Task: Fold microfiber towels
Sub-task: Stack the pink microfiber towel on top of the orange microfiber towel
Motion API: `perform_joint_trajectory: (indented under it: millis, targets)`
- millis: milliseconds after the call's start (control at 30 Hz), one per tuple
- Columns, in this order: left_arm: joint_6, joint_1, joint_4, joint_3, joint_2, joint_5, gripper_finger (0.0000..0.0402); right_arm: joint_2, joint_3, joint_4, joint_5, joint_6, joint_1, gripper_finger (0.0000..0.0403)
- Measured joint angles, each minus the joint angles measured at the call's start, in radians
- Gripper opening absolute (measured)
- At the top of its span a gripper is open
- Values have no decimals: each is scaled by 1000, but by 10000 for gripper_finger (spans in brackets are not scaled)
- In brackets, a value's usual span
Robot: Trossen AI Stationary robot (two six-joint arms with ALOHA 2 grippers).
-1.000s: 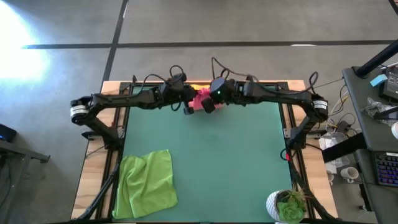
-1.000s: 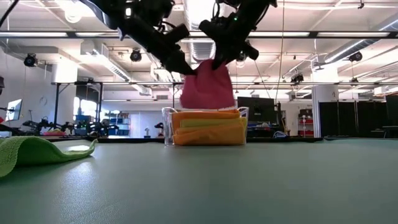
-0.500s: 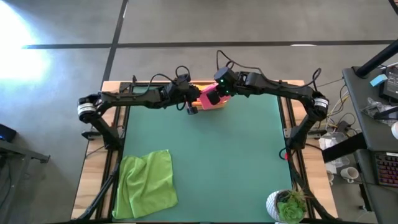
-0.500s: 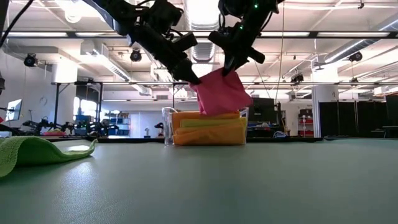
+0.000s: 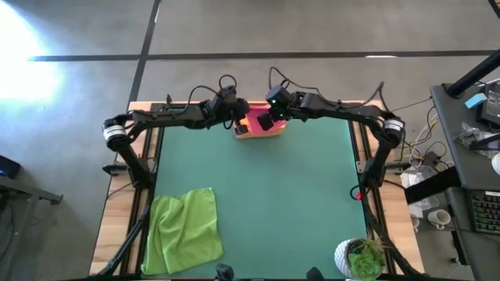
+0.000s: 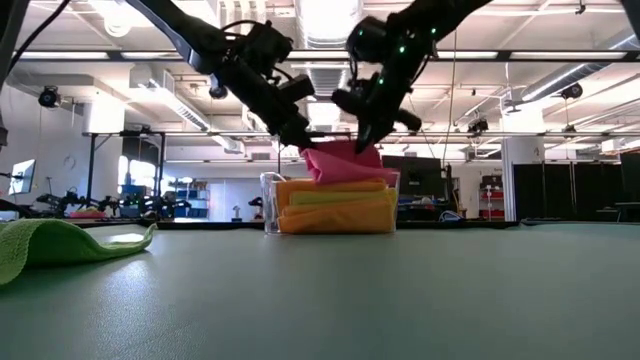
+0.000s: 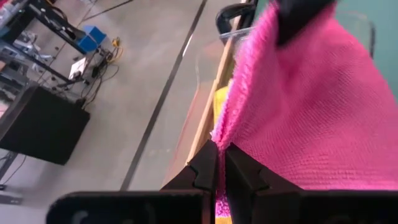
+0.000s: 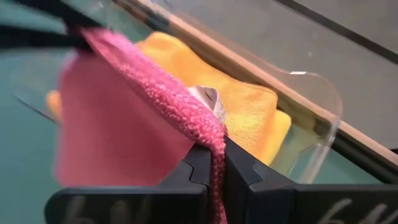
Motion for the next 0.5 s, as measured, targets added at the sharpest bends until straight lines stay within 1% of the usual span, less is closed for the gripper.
perform_joint_trajectory:
  millis: [100, 200, 300, 367, 500]
  targets:
    - [4, 6, -13, 13, 0, -5, 2, 35, 21, -10, -2, -28, 0, 8]
    - [-4, 6, -52, 53, -10, -7, 2, 32, 57, -52, -19, -60, 0, 8]
    - [-14, 3, -184, 116, -23, 2, 2, 14, 114, -150, -34, -73, 0, 8]
    - [-49, -2, -287, 153, -24, 19, 2, 2, 154, -220, -74, -81, 2, 8]
    - [-57, -5, -414, 208, -31, 55, 2, 0, 208, -289, -161, -100, 8, 8]
